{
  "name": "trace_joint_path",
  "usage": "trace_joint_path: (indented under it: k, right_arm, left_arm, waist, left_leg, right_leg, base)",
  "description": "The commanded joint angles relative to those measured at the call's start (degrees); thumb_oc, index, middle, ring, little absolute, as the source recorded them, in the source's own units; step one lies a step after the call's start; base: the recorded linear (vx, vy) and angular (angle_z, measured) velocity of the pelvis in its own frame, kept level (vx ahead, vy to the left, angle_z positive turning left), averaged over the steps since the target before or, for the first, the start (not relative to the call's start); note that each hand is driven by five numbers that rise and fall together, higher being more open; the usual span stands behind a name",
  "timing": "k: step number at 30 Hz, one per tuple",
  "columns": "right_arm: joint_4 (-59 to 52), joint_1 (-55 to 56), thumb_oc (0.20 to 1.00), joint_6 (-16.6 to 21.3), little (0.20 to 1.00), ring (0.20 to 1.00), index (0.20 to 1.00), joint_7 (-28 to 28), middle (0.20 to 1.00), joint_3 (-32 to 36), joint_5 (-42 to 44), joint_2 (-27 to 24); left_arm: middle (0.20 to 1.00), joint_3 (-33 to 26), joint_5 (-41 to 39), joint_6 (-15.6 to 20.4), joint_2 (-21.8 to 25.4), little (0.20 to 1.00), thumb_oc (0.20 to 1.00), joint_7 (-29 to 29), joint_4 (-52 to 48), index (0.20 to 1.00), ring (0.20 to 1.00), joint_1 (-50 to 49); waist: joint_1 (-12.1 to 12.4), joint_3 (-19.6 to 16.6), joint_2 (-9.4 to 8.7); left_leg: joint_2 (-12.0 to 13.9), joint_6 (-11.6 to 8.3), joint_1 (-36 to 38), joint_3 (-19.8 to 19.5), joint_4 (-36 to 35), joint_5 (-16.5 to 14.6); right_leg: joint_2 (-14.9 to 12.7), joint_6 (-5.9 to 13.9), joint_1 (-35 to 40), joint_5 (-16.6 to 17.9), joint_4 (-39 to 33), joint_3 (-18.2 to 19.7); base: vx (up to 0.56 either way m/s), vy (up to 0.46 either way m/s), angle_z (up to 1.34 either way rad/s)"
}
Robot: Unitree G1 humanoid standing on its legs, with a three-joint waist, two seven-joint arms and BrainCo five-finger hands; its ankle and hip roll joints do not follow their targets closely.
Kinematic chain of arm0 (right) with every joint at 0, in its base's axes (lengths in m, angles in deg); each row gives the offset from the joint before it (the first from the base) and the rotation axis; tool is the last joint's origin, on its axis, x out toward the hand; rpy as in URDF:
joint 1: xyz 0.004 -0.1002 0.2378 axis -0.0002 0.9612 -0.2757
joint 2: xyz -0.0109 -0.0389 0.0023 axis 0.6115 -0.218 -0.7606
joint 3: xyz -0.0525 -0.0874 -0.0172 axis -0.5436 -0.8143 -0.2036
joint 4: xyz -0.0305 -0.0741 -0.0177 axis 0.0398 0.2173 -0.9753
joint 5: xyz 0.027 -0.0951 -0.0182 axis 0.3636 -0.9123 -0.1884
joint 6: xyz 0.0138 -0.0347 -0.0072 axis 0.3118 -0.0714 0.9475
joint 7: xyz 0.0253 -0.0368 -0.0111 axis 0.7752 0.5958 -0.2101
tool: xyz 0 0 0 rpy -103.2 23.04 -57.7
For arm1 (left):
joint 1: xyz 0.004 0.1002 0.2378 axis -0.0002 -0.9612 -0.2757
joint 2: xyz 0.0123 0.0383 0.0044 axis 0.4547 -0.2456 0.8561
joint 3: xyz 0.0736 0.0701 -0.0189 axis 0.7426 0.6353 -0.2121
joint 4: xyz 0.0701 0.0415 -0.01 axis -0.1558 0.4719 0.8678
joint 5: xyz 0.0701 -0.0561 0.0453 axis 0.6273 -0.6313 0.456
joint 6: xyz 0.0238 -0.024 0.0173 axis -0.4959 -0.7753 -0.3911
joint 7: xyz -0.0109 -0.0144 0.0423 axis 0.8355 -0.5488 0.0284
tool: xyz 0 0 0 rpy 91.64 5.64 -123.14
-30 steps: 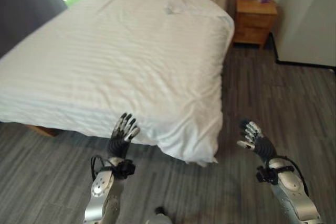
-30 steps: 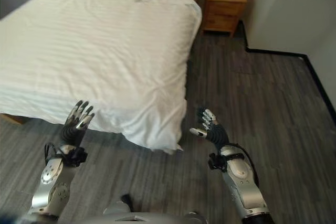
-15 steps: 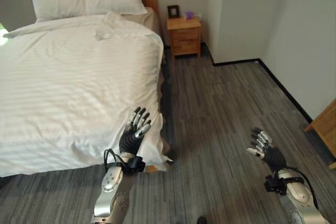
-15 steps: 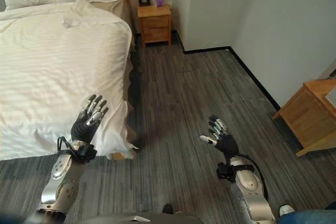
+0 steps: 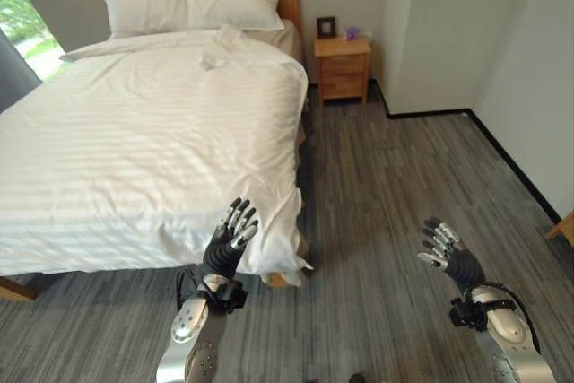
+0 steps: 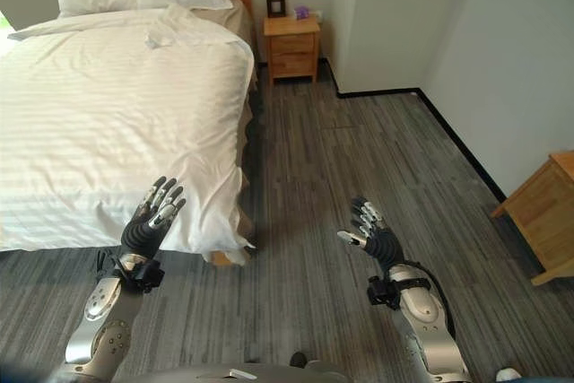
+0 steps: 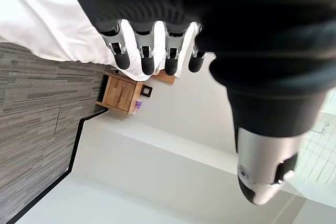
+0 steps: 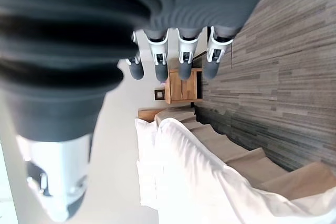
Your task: Making the bed.
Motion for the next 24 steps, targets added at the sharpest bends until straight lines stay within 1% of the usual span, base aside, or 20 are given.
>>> trace_joint_path:
  k: [1,5,6,7,8,9,10,11,12,13,14,16,18,19,20,21,22,23,24]
  right_arm:
    - [-0.36,-4.43,1.0,2.67,1.0,1.0,1.0,-0.04,1.0,-0.25,2.32,0.83]
    - [-0.48,-4.26,1.0,2.41,1.0,1.0,1.0,0.37,1.0,-0.46,2.63,1.13]
    - [2.17,-0.6,1.0,1.19,1.0,1.0,1.0,0.38,1.0,3.63,7.88,-0.54]
    - [2.22,-0.61,1.0,1.23,1.0,1.0,1.0,0.39,1.0,3.63,7.91,-0.54]
    - [3.79,-1.67,1.0,1.59,1.0,1.0,1.0,-0.11,1.0,2.75,8.11,0.36]
    - [4.06,-2.39,1.0,1.7,1.0,1.0,1.0,-0.6,1.0,2.51,8.07,0.58]
    - [3.63,-2.93,1.0,1.66,1.0,1.0,1.0,-0.58,1.0,2.21,10.45,1.72]
    - [3.99,-3.59,1.0,1.11,1.0,1.0,1.0,0.68,1.0,0.6,10.3,2.14]
    - [3.19,-3.89,1.0,0.21,1.0,1.0,1.0,1.39,1.0,0.05,7.45,1.11]
    - [2.77,-4.07,1.0,0.08,1.0,1.0,1.0,1.38,1.0,-0.02,7.3,0.92]
    - [2.77,-4.07,1.0,0.08,1.0,1.0,1.0,1.38,1.0,-0.02,7.3,0.92]
    - [2.61,-4.47,1.0,0.58,1.0,1.0,1.0,1.52,1.0,-0.31,7.86,1.57]
    - [2.75,-4.68,1.0,0.76,1.0,1.0,1.0,1.29,1.0,-0.42,7.21,1.83]
    - [2.66,-4.46,1.0,0.96,1.0,1.0,1.0,1.07,1.0,-0.13,7.27,2.17]
    - [2.66,-4.1,1.0,1.03,1.0,1.0,1.0,1.06,1.0,-0.08,7.3,2.35]
    - [2.64,-4.09,1.0,1.02,1.0,1.0,1.0,1.05,1.0,-0.06,7.3,2.37]
    - [2.76,-3.84,1.0,1.29,1.0,1.0,1.0,0.76,1.0,0.01,7.14,2.95]
    - [3.07,-4.16,1.0,1.64,1.0,1.0,1.0,0.27,1.0,-0.05,7.01,3.52]
    - [3.85,-5.38,1.0,2.05,1.0,1.0,1.0,-0.36,1.0,-0.42,6.11,3.68]
  left_arm:
    - [1.0,-1.8,0.24,2.98,1.75,1.0,1.0,0.64,-1.12,1.0,1.0,1.55]
    - [1.0,-2.36,-0.14,2.71,1.43,1.0,1.0,0.96,-1.5,1.0,1.0,0.3]
    - [1.0,-5.16,9.32,2.08,1.22,1.0,1.0,-5.41,3.11,1.0,1.0,2.06]
    - [1.0,-5.14,9.31,2.11,1.23,1.0,1.0,-5.41,3.15,1.0,1.0,2.07]
    - [1.0,-3.48,9.64,2.24,2.04,1.0,1.0,-4.47,4.12,1.0,1.0,2.92]
    - [1.0,-3.19,9.91,2.25,2.27,1.0,1.0,-4.79,3.86,1.0,1.0,3.28]
    - [1.0,-3.6,9.81,2.13,2.66,1.0,1.0,-4.94,3.52,1.0,1.0,2.89]
    - [1.0,-4.36,10.35,2.01,3.22,1.0,1.0,-4.77,3.5,1.0,1.0,2.15]
    - [1.0,-5.48,11.2,1.87,3.31,1.0,1.0,-4.74,3.6,1.0,1.0,1.3]
    - [1.0,-5.84,10.82,1.91,3.04,1.0,1.0,-4.89,3.71,1.0,1.0,0.79]
    - [1.0,-5.84,10.82,1.91,3.04,1.0,1.0,-4.89,3.71,1.0,1.0,0.79]
    - [1.0,-5.65,10.23,1.74,2.09,1.0,1.0,-5.39,5.02,1.0,1.0,0.3]
    - [1.0,-5.48,9.88,1.76,2.26,1.0,1.0,-5.5,5.24,1.0,1.0,0.55]
    - [1.0,-4.98,9.43,1.79,2.54,1.0,1.0,-5.34,5.67,1.0,1.0,1.43]
    - [1.0,-4.77,9.4,1.91,2.81,1.0,1.0,-5.38,5.92,1.0,1.0,1.77]
    - [1.0,-4.76,9.39,1.95,2.84,1.0,1.0,-5.37,5.99,1.0,1.0,1.82]
    - [1.0,-4.55,10.15,2.16,4.05,1.0,1.0,-5.85,5.93,1.0,1.0,3.39]
    - [1.0,-4.41,9.29,2.56,4.66,1.0,1.0,-6.34,5.93,1.0,1.0,4.3]
    - [1.0,-4.82,8.66,2.93,5.13,1.0,1.0,-6.71,5.68,1.0,1.0,5.16]
  waist:
    - [1.19,-0.75,-2.55]
    - [1.67,-1.07,-2.78]
    - [-1.1,1.05,-1.7]
    - [-1.07,0.88,-1.71]
    - [-1.28,0.62,-1.23]
    - [-1.43,0.77,-1.11]
    - [-1.36,0.97,-1.22]
    - [-0.92,1.09,-1.51]
    - [-0.37,1.12,-1.89]
    - [-0.14,1.19,-2.03]
    - [-0.14,1.19,-2.03]
    - [0.23,1.58,-2.35]
    - [-0.01,2.66,-2.12]
    - [-0.75,3.25,-2.06]
    - [-1.35,3.51,-2.09]
    - [-1.14,3.51,-2.12]
    - [-1.22,3.49,-1.71]
    - [-0.62,3.19,-1.6]
    - [0.02,2.43,-1.92]
  left_leg:
    - [-0.58,-1.09,1.45,0.15,-1.64,2.8]
    - [-0.43,-1.11,1.91,0.68,-1.66,2.71]
    - [7.16,-5.49,5.18,3.04,-1.01,-0.6]
    - [7.1,-5.44,5.27,3.1,-1.53,-0.29]
    - [6.07,-5.0,3.91,2.01,-2.16,-0.31]
    - [5.53,-4.63,3.69,1.93,-2.16,-0.4]
    - [4.96,-4.28,3.55,1.82,-2.16,-0.4]
    - [4.21,-3.69,3.62,1.73,-2.16,-0.5]
    - [3.66,-3.2,3.79,1.88,-2.16,-0.65]
    - [3.26,-2.85,3.9,1.83,-2.16,-0.83]
    - [3.26,-2.85,3.9,1.83,-2.16,-0.83]
    - [2.66,-1.91,4.17,2.47,-2.14,-1.39]
    - [2.96,-1.46,4.27,3.31,-2.06,-1.16]
    - [3.09,-1.36,4.06,3.13,-1.93,-0.94]
    - [3.23,-1.39,4.02,2.76,-1.81,-0.99]
    - [3.2,-1.39,4.04,2.96,-1.81,-1.03]
    - [4.4,-1.89,3.86,2.58,-1.54,-0.8]
    - [6.37,-2.64,3.73,2.84,-1.31,-0.66]
    - [7.96,-3.94,4.07,3.23,-1.58,-0.49]
  right_leg:
    - [-4.29,6.22,4.64,3.33,-3.64,1.61]
    - [-4.14,6.2,5.25,3.13,-4.12,1.17]
    - [-7.11,6.31,0.39,2.74,-1.59,-4.36]
    - [-7.14,6.35,0.19,2.73,-1.53,-4.33]
    - [-7.81,6.91,-0.89,3.38,-1.02,-4.02]
    - [-8.48,7.08,-1.35,3.98,-0.25,-3.9]
    - [-8.9,7.33,-1.38,4.46,-0.35,-3.84]
    - [-9.33,7.61,-1.36,5.28,-0.9,-3.13]
    - [-9.67,7.76,-0.99,5.61,-1.38,-2.86]
    - [-9.79,7.83,-0.89,5.81,-1.57,-2.56]
    - [-9.79,7.83,-0.89,5.81,-1.57,-2.56]
    - [-10.29,8.46,-1.94,6.56,-0.48,-2.31]
    - [-10.32,9.08,-3.74,6.59,3.37,-2.01]
    - [-9.49,9.74,-4.75,5.84,5.71,1.05]
    - [-8.94,10.09,-5.22,5.82,6.44,3.66]
    - [-8.93,10.1,-5.38,5.74,6.64,3.88]
    - [-11.53,10.08,-5.83,6.57,6.93,5.43]
    - [-16.78,9.47,-5.3,8.65,6.41,3.17]
    - [-21.42,10.61,-3.98,12.02,4.0,1.04]
  base:
    - [-0.1,-0.023,-0.05]
    - [-0.03,-0.009,-0.05]
    - [0.0,0.0,0.0]
    - [-0.13,0.167,0.22]
    - [-0.16,0.252,0.41]
    - [-0.21,0.314,0.33]
    - [-0.15,0.232,0.1]
    - [-0.17,0.221,-0.08]
    - [-0.15,0.185,-0.08]
    - [-0.08,0.102,-0.12]
    - [-0.08,0.08,-0.04]
    - [-0.1,0.085,0.03]
    - [-0.13,0.042,-0.2]
    - [-0.11,0.006,-0.44]
    - [-0.06,-0.006,-0.45]
    - [-0.03,-0.122,-0.17]
    - [-0.03,-0.285,-0.16]
    - [0.0,-0.535,-0.04]
    - [0.06,-0.544,-0.26]
